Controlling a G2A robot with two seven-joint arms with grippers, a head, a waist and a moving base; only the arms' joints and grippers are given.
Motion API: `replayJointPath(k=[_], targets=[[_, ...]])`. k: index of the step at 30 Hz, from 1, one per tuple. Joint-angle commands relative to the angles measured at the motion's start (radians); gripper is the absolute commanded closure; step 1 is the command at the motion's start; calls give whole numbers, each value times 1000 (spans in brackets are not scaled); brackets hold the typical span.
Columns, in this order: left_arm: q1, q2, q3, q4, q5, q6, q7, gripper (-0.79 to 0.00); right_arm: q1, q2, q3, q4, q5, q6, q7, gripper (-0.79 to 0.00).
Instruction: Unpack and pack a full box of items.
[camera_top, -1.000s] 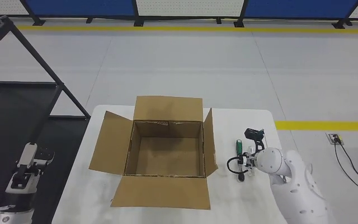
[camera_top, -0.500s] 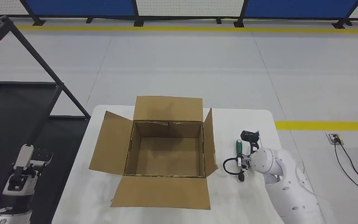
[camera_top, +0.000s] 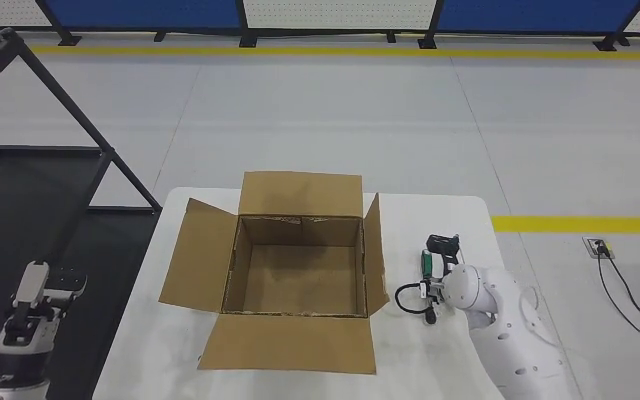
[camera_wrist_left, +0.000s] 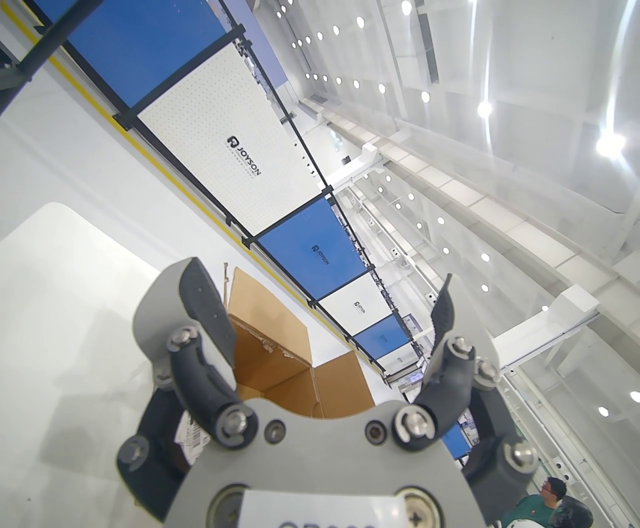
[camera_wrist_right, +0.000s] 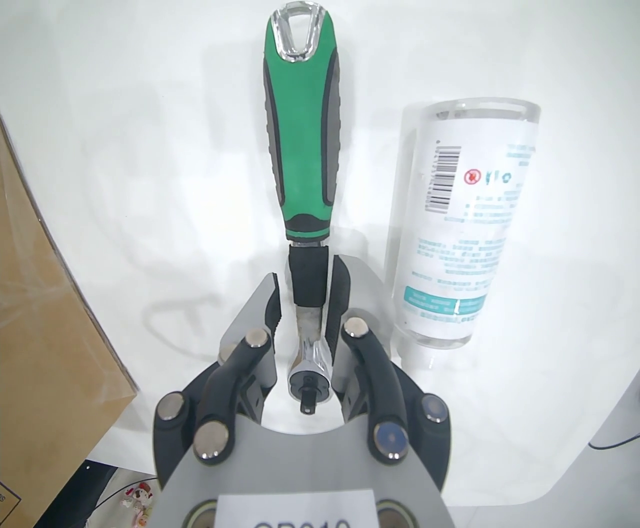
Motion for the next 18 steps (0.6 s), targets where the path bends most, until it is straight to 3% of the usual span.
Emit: replayJointPath(k=[1, 8, 15, 18], targets=[[2, 0, -1, 0, -1, -1, 2, -785, 2, -1, -4, 2, -1, 1, -1, -274], [9, -1, -6, -3, -11, -6, 2, -785, 11, -2, -14, 16, -21, 13, -2, -249], [10, -1, -10, -2, -16, -4, 4, -785, 24, -4, -22, 33, -41, 25, -6, -148], [9, -1, -11, 0, -18, -6, 6, -785, 31, -6, -26, 42, -42, 28, -6, -151]])
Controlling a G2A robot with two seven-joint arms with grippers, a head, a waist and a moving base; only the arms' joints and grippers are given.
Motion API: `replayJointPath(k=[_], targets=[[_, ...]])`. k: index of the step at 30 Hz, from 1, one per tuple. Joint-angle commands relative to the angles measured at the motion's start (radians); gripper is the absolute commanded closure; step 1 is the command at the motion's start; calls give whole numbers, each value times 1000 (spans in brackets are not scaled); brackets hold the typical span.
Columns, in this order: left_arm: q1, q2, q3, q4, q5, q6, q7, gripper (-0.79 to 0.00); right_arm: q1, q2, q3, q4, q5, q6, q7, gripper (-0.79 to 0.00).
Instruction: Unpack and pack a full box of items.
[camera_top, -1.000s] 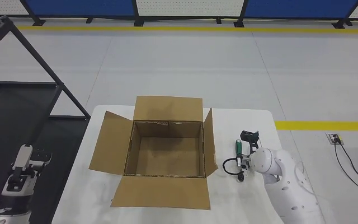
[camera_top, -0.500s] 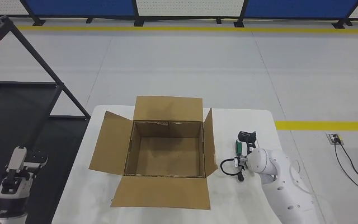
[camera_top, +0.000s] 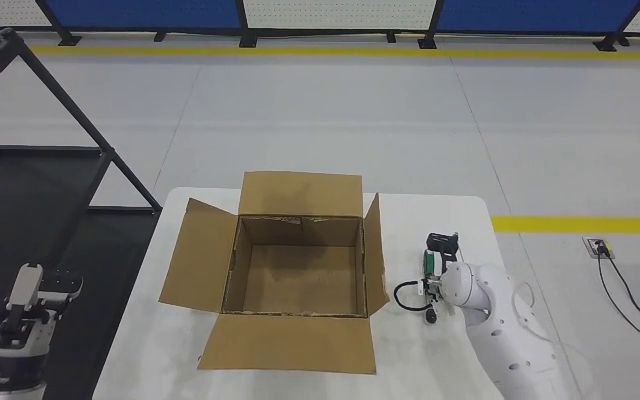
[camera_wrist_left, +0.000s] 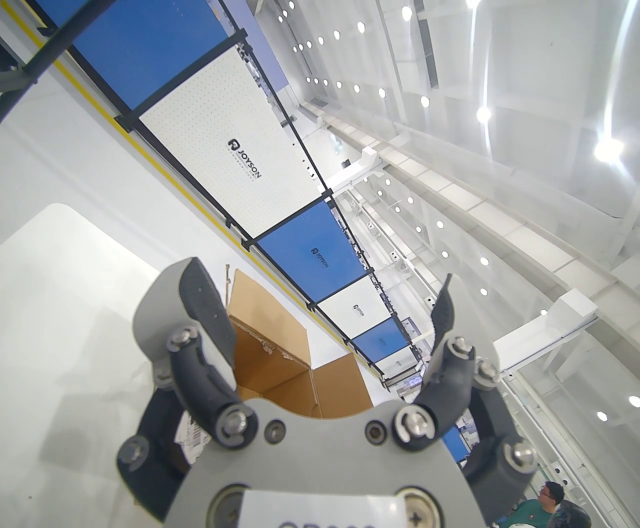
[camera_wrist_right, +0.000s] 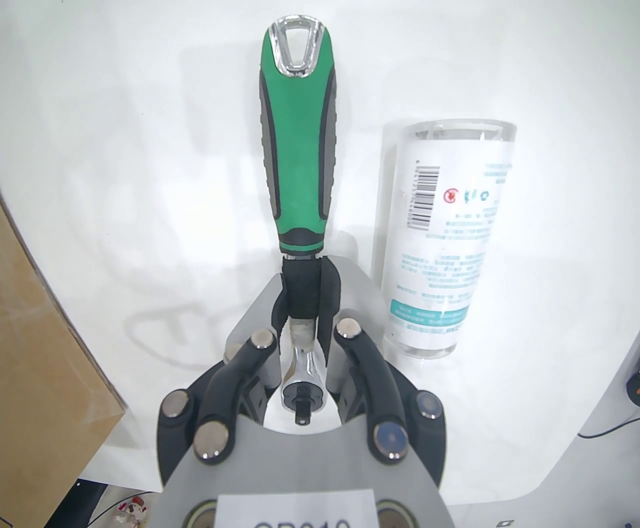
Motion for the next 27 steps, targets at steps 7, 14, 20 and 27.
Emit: replayJointPath(k=[7, 14, 20, 27], targets=[[-4, 0, -4, 7, 1, 1, 4, -785, 13, -3, -1, 10, 5, -2, -9, 0], [-13, 1, -4, 7, 4, 6, 4, -785, -8, 8, 81, -67, 69, -22, -34, 0], [-24, 3, 4, -2, 15, 12, -1, -785, -41, 27, 220, -223, 139, -23, -67, 0], [-28, 3, 6, -5, 30, 15, 9, -785, -52, 29, 315, -443, 247, 67, -167, 0]])
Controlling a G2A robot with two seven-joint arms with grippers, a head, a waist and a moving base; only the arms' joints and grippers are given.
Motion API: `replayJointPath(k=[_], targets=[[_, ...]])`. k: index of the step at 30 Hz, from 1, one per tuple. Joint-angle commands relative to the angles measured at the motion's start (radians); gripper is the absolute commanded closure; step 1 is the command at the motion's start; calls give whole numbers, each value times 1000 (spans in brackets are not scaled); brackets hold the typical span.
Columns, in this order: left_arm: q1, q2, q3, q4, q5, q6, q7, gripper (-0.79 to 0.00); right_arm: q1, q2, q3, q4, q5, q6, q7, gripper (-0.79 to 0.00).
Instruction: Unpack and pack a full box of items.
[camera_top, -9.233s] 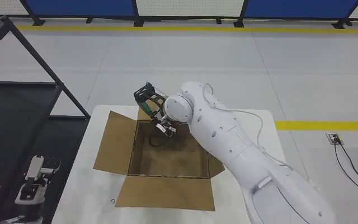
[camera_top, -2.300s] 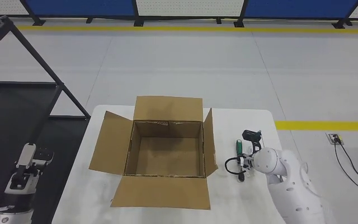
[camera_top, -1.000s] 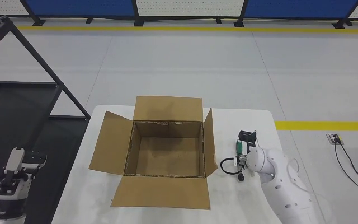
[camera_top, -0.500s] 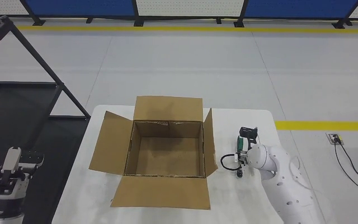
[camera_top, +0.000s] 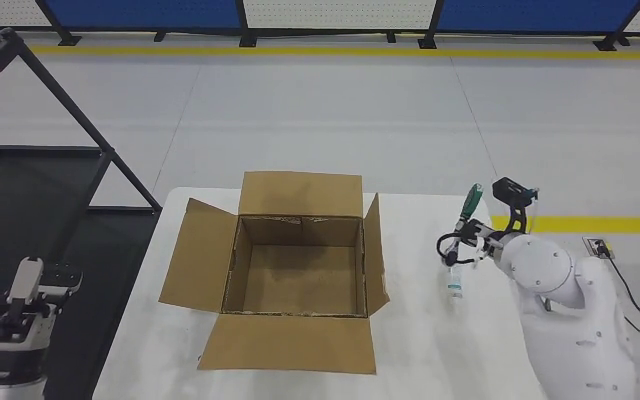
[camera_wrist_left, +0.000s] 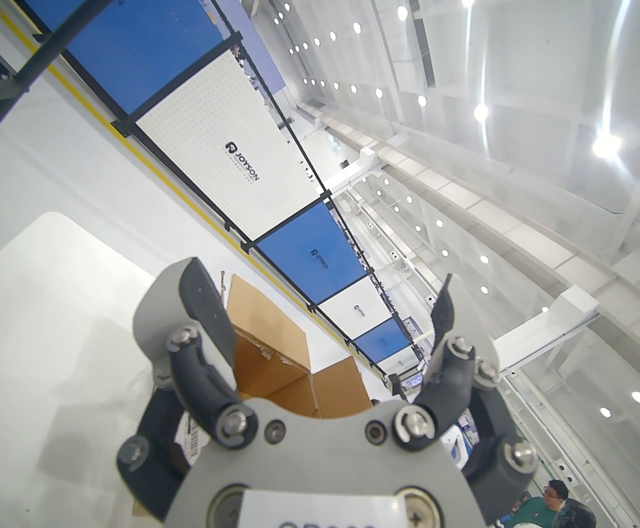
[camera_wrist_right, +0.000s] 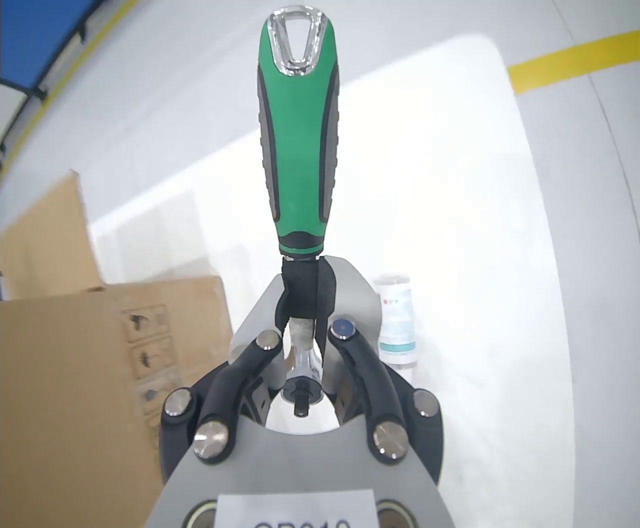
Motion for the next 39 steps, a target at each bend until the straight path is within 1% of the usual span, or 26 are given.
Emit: replayJointPath(k=[1, 6, 8, 11, 15, 20, 23, 24, 25, 27, 31, 33, 35, 39], targets=[[1, 0, -5, -1, 1, 2, 6, -785, 4, -2, 13, -63, 49, 9, -21, 0], [5, 0, -18, 5, -4, 2, 11, -785, 16, -6, 25, -198, 186, -10, -70, 0], [7, -1, -22, 9, -3, 4, 15, -785, 19, -8, 9, -254, 241, -26, -84, 0], [7, -1, -24, 17, -5, 4, 24, -785, 28, -11, -31, -304, 300, -52, -82, 0], [6, -2, -28, 25, -11, 1, 29, -785, 65, -15, -134, -312, 335, -82, -52, 0], [7, -2, -36, 36, -22, -4, 30, -785, 123, -27, -294, -268, 300, -89, -97, 0], [7, -2, -44, 44, -30, -6, 28, -785, 173, -38, -415, -209, 255, -98, -94, 0], [7, -2, -47, 46, -33, -7, 28, -785, 190, -42, -457, -189, 240, -118, -94, 0], [7, -2, -50, 48, -36, -7, 28, -785, 206, -46, -500, -162, 213, -141, -84, 0], [8, -2, -54, 53, -41, -9, 26, -785, 235, -54, -582, -109, 136, -152, -92, 0], [13, -2, -59, 61, -49, -15, 20, -785, 290, -80, -723, 9, 79, -191, -81, 0], [14, -2, -62, 64, -51, -18, 17, -785, 314, -93, -780, 72, 34, -180, -59, 0], [14, -3, -65, 67, -53, -18, 19, -785, 335, -103, -808, 107, 6, -157, -46, 0], [17, -3, -67, 71, -54, -18, 19, -785, 335, -103, -808, 107, 6, -157, -46, 0]])
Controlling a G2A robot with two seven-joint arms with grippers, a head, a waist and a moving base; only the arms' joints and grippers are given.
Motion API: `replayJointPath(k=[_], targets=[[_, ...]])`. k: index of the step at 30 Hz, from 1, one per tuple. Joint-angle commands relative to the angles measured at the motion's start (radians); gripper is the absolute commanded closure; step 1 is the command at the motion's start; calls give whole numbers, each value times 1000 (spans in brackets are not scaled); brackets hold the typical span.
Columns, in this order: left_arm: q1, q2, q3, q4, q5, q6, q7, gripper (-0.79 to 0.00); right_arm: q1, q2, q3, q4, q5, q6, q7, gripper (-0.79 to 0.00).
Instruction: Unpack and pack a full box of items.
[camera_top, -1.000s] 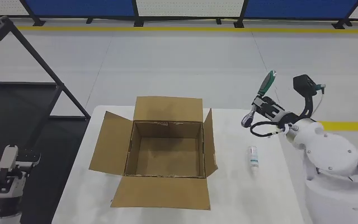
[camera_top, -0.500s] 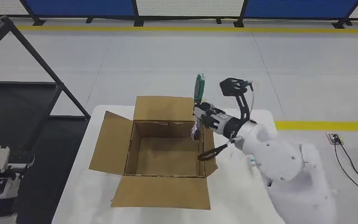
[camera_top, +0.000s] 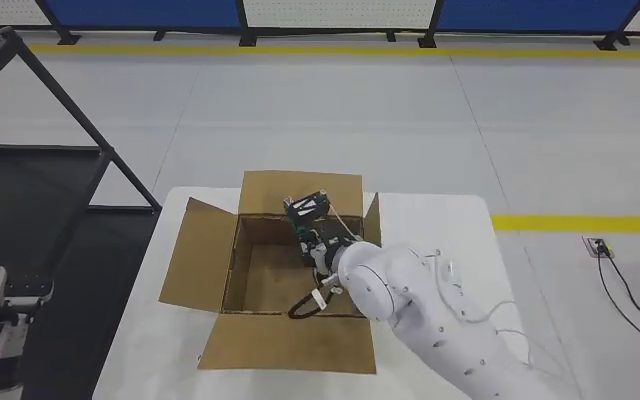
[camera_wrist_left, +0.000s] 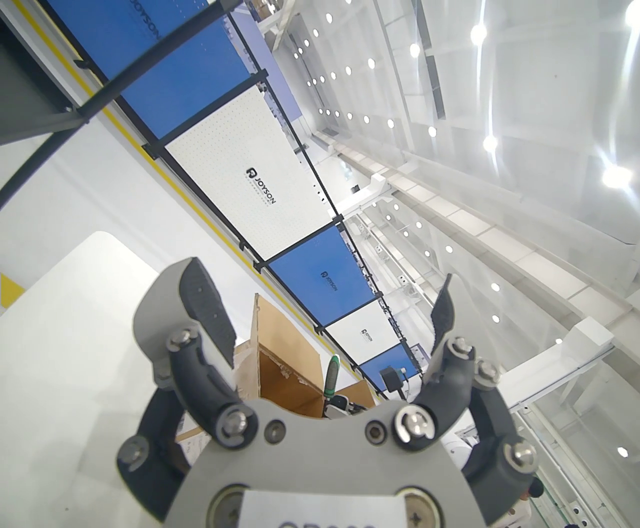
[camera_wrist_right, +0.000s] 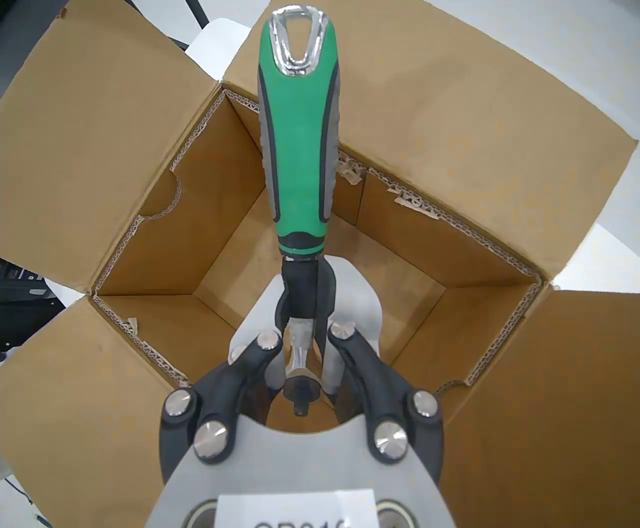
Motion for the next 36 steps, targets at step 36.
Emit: replayJointPath(k=[36], targets=[[13, -4, -22, 11, -2, -25, 21, -785, 271, -242, -385, 496, -196, -279, 187, 0]])
